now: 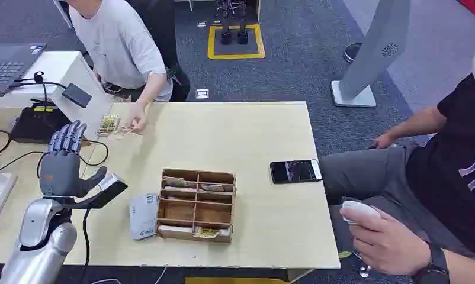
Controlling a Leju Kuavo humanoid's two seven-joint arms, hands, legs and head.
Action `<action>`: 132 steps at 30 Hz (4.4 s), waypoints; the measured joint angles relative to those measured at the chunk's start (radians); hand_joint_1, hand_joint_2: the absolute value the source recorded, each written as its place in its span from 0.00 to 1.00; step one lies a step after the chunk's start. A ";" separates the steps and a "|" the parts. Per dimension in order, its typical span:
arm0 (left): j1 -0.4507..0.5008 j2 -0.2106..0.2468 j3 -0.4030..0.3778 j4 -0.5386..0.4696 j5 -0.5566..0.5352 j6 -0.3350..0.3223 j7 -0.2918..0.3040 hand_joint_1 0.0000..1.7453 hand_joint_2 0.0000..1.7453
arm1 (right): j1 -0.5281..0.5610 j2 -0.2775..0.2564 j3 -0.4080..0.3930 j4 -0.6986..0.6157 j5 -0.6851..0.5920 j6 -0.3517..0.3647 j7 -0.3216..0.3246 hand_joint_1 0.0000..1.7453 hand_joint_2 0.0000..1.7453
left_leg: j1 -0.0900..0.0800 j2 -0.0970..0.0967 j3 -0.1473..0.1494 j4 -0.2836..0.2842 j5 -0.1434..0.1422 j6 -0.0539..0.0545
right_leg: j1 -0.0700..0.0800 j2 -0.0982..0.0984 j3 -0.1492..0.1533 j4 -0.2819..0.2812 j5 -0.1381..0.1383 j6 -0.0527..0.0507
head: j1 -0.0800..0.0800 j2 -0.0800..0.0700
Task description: Pass the card to the sensor for recognition and then transmit it.
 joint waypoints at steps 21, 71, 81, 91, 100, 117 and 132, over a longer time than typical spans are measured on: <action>0.000 0.001 0.000 0.000 -0.003 0.000 0.000 0.00 1.00 | 0.000 0.000 0.000 0.000 -0.001 0.000 0.000 0.00 1.00 | 0.000 0.000 0.000 0.000 0.000 0.000 | 0.000 0.000 0.000 0.000 0.000 0.000 | 0.000 0.000; 0.158 -0.034 0.043 -0.126 0.521 -0.578 0.103 1.00 1.00 | 0.006 0.000 0.003 0.000 -0.003 0.002 -0.003 0.00 1.00 | 0.000 0.000 -0.002 0.000 0.000 0.000 | 0.000 0.000 -0.001 0.000 0.000 0.000 | 0.000 0.000; 0.198 -0.065 0.043 -0.135 0.419 -0.550 0.134 1.00 1.00 | 0.006 0.000 0.003 0.000 0.001 0.002 -0.004 0.00 1.00 | 0.000 0.000 -0.002 0.000 0.000 0.000 | 0.000 -0.001 -0.001 0.000 0.000 0.000 | 0.000 0.000; 0.180 -0.170 0.043 -0.108 0.376 -0.485 0.143 1.00 1.00 | 0.006 0.000 0.003 0.000 0.005 0.002 0.005 0.00 1.00 | 0.000 0.000 -0.002 0.000 0.000 0.000 | 0.000 -0.001 -0.001 0.000 0.000 0.000 | 0.000 0.000; 0.155 -0.210 0.042 -0.068 0.308 -0.444 0.164 1.00 1.00 | 0.006 0.000 0.004 0.000 0.005 0.002 0.006 0.00 1.00 | 0.000 0.000 -0.002 0.000 0.000 0.000 | 0.000 -0.001 -0.001 0.000 0.000 0.000 | 0.000 0.000; 0.151 -0.214 0.042 -0.003 0.137 -0.356 0.182 1.00 1.00 | 0.006 0.000 0.021 0.000 0.005 0.000 -0.005 0.00 1.00 | 0.000 0.000 -0.002 0.000 0.000 0.000 | 0.000 -0.001 -0.001 0.000 0.000 0.000 | 0.000 0.000; 0.149 -0.220 0.042 0.077 0.033 -0.281 0.186 1.00 1.00 | 0.006 0.000 0.025 0.000 0.005 -0.008 -0.012 0.00 1.00 | 0.000 0.000 -0.001 0.000 0.000 0.000 | 0.000 -0.001 0.000 0.000 0.000 0.000 | 0.000 0.000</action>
